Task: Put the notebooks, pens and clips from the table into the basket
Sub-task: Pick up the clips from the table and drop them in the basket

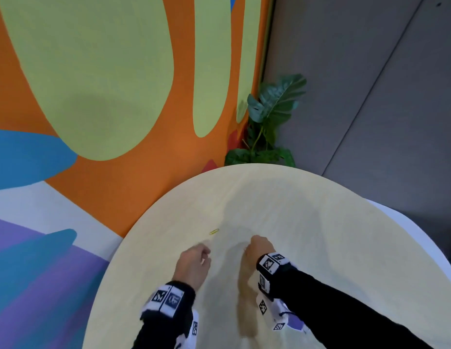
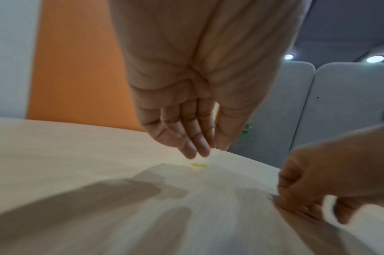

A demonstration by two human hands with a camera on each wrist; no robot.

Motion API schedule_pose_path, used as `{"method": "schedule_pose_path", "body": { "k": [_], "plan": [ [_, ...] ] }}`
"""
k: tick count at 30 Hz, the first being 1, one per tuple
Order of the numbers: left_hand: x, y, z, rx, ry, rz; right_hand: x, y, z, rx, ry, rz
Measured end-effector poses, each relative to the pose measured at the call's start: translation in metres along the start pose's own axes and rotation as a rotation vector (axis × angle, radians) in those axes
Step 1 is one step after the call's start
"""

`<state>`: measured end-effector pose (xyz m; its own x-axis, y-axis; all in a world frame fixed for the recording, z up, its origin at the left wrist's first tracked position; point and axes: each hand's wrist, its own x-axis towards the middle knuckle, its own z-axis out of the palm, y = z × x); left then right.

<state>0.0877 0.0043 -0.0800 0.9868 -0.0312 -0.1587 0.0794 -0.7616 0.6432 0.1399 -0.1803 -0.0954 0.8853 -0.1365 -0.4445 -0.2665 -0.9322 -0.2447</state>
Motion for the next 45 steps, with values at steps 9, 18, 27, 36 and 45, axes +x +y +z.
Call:
{"method": "schedule_pose_path", "body": {
  "k": [9,18,27,36,45],
  "plan": [
    [0.107,0.016,0.017,0.266,-0.144,-0.112,-0.051,0.013,0.005,0.014,-0.049,-0.006],
    [0.119,0.003,0.035,0.304,-0.096,-0.169,-0.133,0.047,-0.060,0.306,0.118,-0.122],
    [0.062,0.023,0.024,0.086,-0.022,-0.147,-0.244,0.159,-0.086,0.308,0.204,-0.066],
    [-0.070,0.133,0.000,-0.144,-0.121,0.249,-0.276,0.204,-0.005,-0.204,-0.220,-0.185],
    [-0.191,0.196,0.033,-0.070,-0.482,0.442,-0.272,0.189,0.013,-0.509,-0.349,-0.235]
  ]
}}
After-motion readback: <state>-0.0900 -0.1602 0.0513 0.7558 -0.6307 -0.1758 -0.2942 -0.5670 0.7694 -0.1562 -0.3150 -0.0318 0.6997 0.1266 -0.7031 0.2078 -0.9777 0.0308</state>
